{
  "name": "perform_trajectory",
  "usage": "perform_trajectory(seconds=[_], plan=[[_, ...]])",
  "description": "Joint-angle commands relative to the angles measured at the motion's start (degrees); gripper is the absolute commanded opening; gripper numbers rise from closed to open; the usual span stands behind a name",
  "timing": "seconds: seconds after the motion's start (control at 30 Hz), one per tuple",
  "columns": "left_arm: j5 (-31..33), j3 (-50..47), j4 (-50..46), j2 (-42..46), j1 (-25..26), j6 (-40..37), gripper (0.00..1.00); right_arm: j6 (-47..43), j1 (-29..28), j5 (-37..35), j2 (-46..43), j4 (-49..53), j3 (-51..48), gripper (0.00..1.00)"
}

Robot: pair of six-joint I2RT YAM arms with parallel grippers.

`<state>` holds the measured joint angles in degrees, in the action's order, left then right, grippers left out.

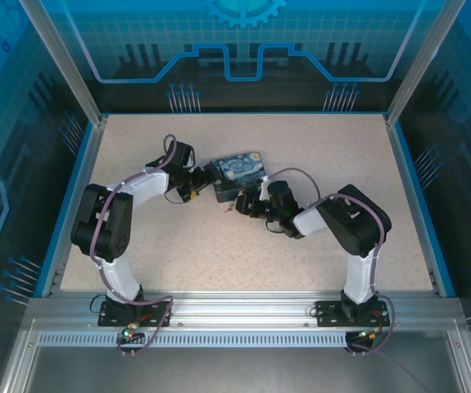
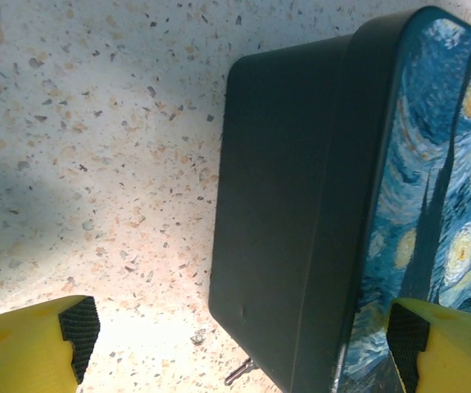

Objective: Unlock the padlock with the key

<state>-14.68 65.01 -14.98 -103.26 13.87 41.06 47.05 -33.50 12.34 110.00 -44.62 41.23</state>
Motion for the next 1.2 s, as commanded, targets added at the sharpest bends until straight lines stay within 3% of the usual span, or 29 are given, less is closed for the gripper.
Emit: perform_trajectory(seconds=[0.0,0.43,0.73,1.0,1.17], plan=[[-2.1,-1.5,1.5,0.0,-0.2,1.7,0.92,2.5,-0.7,-4.6,-2.6,4.9,-2.4,0.51],[-3.8,-3.6,5.9,-0.6,0.2,4.6,0.92,-3.6,-4.3,-11.3,-0.3,19.6,5.2,0.60],[-4.7,-4.2,7.0,-1.1,0.2,5.5,0.92,-5.3,-4.5,-2.7,5.0,13.6,7.8,0.58],[-5.2,-4.5,7.5,-1.3,0.1,6.1,0.93,-2.8,-3.7,-1.2,3.8,7.2,3.2,0.34],[-5.4,-4.5,7.7,-1.3,0.2,6.3,0.93,-1.5,-3.4,-1.9,2.5,6.3,1.9,0.09]])
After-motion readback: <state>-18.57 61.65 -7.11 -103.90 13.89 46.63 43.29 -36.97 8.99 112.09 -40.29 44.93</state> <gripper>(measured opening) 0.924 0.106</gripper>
